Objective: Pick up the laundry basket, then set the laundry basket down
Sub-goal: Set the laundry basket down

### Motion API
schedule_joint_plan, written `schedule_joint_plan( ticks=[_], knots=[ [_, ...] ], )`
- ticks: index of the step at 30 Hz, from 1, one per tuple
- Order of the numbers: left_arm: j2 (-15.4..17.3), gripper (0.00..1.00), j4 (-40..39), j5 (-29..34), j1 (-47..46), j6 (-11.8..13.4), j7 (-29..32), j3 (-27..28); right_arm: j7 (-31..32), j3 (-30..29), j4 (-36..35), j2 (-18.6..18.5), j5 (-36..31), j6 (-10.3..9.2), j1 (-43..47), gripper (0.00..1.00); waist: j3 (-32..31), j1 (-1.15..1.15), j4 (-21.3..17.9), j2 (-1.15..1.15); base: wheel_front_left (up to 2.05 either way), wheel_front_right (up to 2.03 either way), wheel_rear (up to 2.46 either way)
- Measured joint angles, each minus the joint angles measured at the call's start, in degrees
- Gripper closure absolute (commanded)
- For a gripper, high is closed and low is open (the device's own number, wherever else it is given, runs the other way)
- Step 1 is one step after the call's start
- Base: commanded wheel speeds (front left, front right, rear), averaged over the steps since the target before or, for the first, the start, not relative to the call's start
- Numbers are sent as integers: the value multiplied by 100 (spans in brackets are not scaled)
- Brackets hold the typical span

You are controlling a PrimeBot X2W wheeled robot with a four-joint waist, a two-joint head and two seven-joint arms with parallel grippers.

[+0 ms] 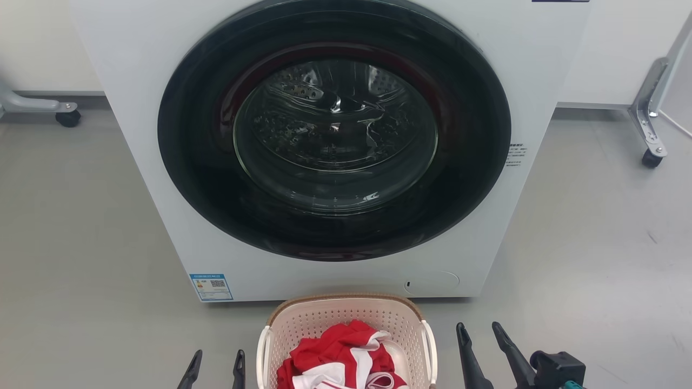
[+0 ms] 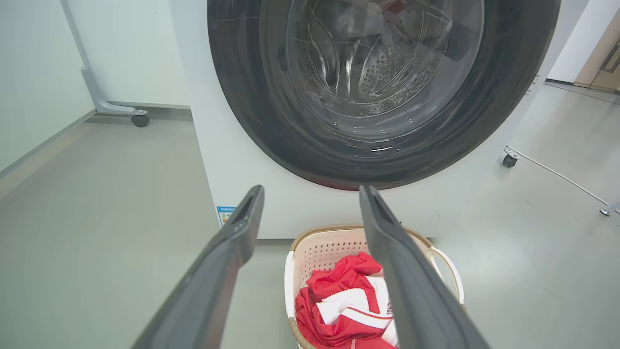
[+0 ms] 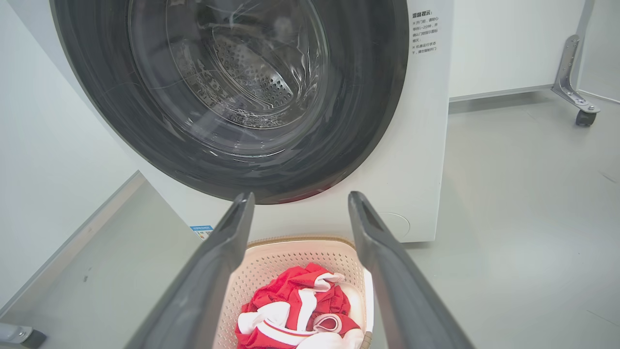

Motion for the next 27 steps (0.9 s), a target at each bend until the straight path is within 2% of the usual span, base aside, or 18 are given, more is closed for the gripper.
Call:
schedule_joint_plan(
  ticks=[27],
  knots=[
    [-89,0,-588,157,260,68,0,383,0,-779,-651,255,-842,0,528,0,4,0,-78,0,0,0,0]
  ],
)
